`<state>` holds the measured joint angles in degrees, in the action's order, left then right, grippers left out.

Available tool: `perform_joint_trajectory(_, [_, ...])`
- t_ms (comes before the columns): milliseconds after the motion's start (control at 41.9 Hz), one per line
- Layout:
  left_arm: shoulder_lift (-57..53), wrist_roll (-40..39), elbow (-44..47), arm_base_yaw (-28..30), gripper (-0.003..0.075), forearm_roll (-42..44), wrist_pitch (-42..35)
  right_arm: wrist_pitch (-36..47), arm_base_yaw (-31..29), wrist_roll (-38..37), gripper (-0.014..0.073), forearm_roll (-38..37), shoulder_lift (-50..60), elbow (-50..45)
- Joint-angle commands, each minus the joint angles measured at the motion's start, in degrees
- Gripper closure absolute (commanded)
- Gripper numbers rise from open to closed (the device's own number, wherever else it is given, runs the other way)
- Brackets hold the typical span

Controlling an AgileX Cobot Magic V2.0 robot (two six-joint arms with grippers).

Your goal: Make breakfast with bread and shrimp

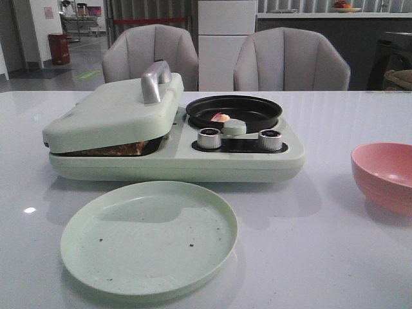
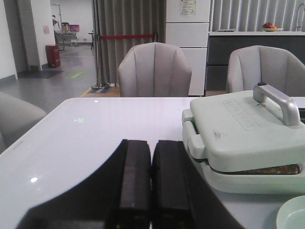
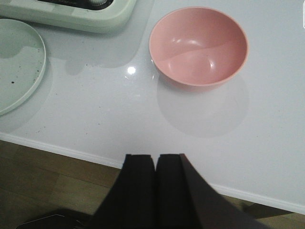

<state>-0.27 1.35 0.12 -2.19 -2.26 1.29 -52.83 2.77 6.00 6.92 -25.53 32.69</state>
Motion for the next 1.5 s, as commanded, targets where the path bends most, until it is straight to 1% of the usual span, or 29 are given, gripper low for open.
perform_joint_trajectory(0, [-1.21, -0.41, 0.40, 0.78, 0.0608, 0.81, -4.91, 3.98, 0.08, -0.06, 0.0546, 0.54, -0.33, 1.53])
perform_joint_trajectory(191, [-1.21, -0.41, 0.40, 2.52, 0.0608, 0.59, -4.90, 3.98, 0.08, -0.06, 0.0546, 0.54, -0.33, 1.53])
perform_joint_trajectory(1075, [-1.09, -0.41, 0.40, 2.52, 0.0608, 0.59, -4.81, 4.14, 0.08, -0.06, 0.0546, 0.54, -0.33, 1.47])
perform_joint_trajectory(1122, [-1.09, -0.41, 0.40, 2.52, 0.0608, 0.59, -4.81, 4.62, -0.24, 0.00, 0.0546, 0.12, 1.02, 0.91])
perform_joint_trajectory(1170, [-1.09, -0.41, 0.40, 2.52, 0.0608, 0.59, -4.81, 6.69, -1.19, 0.09, 0.0546, -0.70, 2.97, -0.18])
perform_joint_trajectory(1218, [-1.09, -0.41, 0.40, 2.52, 0.0608, 0.59, -4.81, 10.81, -2.48, 0.09, 0.0546, -1.16, 5.39, -2.43])
perform_joint_trajectory(1361, [-1.09, -0.41, 0.40, 2.52, 0.0608, 0.59, -4.81, 27.24, -5.81, 0.09, 0.0546, -1.04, 13.97, -12.69])
perform_joint_trajectory(1480, [-1.09, -0.41, 0.40, 2.52, 0.0608, 0.59, -4.81, 37.14, -6.72, 0.09, 0.0546, -1.04, 19.88, -20.28])
